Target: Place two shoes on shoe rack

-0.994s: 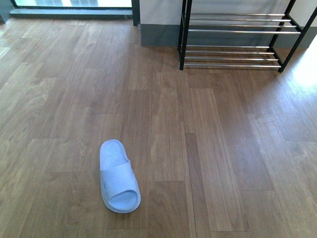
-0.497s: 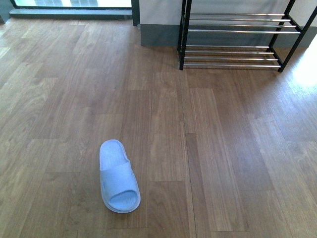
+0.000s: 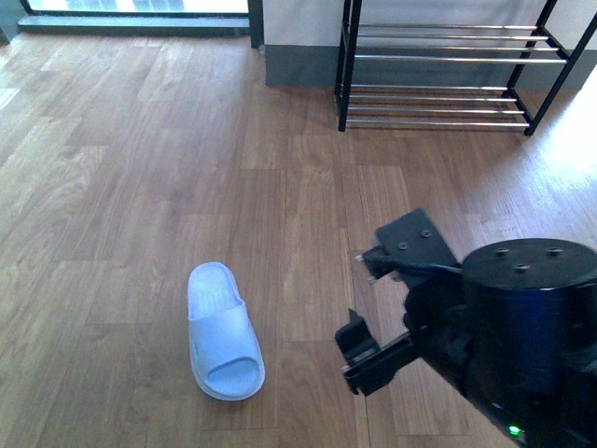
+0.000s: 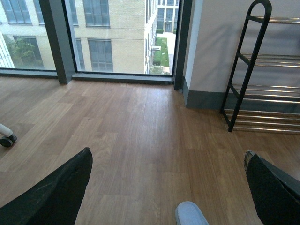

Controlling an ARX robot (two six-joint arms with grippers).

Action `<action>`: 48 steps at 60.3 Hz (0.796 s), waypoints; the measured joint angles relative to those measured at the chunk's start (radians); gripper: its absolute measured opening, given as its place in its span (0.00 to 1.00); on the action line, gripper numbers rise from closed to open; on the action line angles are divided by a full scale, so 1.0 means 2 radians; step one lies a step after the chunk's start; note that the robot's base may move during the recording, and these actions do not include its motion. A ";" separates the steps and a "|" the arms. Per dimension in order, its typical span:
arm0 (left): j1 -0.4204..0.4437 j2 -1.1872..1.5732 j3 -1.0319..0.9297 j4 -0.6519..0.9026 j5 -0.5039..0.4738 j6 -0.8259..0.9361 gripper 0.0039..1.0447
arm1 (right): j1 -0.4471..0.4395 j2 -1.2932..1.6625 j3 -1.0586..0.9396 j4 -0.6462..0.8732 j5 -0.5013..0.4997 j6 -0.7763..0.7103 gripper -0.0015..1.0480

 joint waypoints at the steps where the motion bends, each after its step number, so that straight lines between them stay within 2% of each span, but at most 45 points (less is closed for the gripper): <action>1: 0.000 0.000 0.000 0.000 0.000 0.000 0.91 | 0.006 0.007 0.008 -0.004 -0.003 0.001 0.91; 12: 0.000 0.000 0.000 0.000 0.000 0.000 0.91 | 0.044 0.059 0.070 -0.031 -0.033 0.014 0.91; 18: 0.000 0.000 0.000 0.000 0.000 0.000 0.91 | 0.054 0.078 0.100 -0.041 -0.034 0.019 0.91; 33: 0.000 0.000 0.000 0.000 0.000 0.000 0.91 | 0.050 0.088 0.119 -0.046 -0.034 0.028 0.91; 40: 0.000 0.000 0.000 0.000 0.000 0.000 0.91 | 0.000 0.081 0.093 -0.033 -0.051 0.027 0.91; 48: 0.000 0.000 0.000 0.000 0.000 0.000 0.91 | -0.120 0.049 0.046 -0.021 -0.052 0.018 0.91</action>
